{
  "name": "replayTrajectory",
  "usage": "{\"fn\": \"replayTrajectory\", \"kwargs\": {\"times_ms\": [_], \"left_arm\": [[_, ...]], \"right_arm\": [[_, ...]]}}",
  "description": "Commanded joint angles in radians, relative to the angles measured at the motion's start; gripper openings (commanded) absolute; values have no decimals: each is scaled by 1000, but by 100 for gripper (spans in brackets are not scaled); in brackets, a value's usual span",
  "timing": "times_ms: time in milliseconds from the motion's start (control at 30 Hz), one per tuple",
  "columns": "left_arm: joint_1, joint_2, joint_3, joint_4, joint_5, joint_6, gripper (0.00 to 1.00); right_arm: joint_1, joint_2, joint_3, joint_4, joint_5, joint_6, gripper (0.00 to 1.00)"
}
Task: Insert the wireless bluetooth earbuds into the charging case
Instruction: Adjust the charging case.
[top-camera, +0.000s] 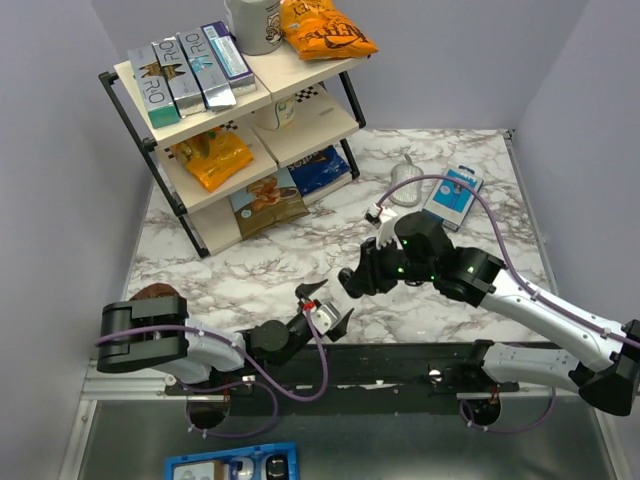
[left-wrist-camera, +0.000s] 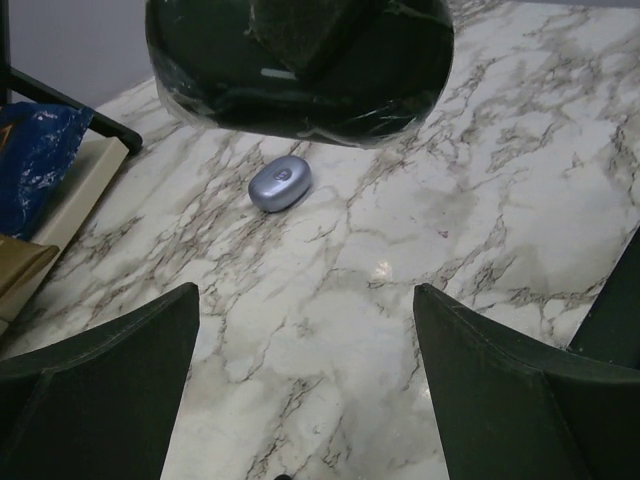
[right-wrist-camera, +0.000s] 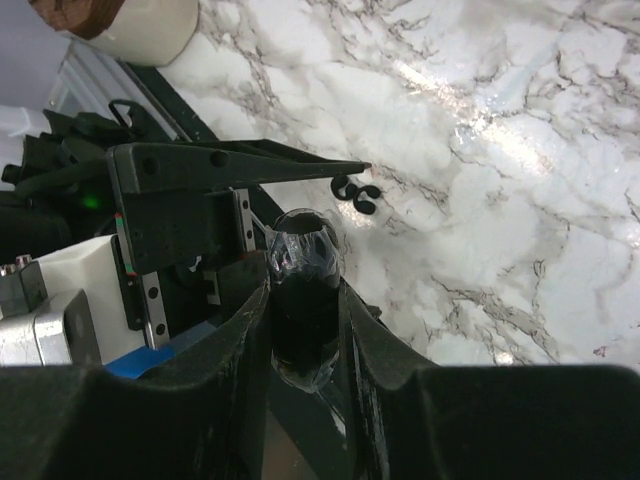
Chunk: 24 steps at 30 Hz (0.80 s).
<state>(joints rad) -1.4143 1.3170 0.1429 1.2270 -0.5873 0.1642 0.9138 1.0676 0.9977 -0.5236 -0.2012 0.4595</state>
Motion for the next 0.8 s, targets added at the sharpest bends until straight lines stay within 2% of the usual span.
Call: {"fn": "replayTrajectory", "kwargs": {"times_ms": [0,233,400,767], "left_arm": [[-8,37,-3,247,66,123,93],[-9,-24,46,177,101,95,92],[-9,-96,99,-4,149,71,86],[-9,-91,93,-58,144,63,86]], "right_arm": [[-4,20,-40,-16,-66,-24,1],[-6,45,-54,14,-93,-15,1],[-4,35,-77,71,-93,24,1],[-4,51,-73,114,-106,27,1]]}}
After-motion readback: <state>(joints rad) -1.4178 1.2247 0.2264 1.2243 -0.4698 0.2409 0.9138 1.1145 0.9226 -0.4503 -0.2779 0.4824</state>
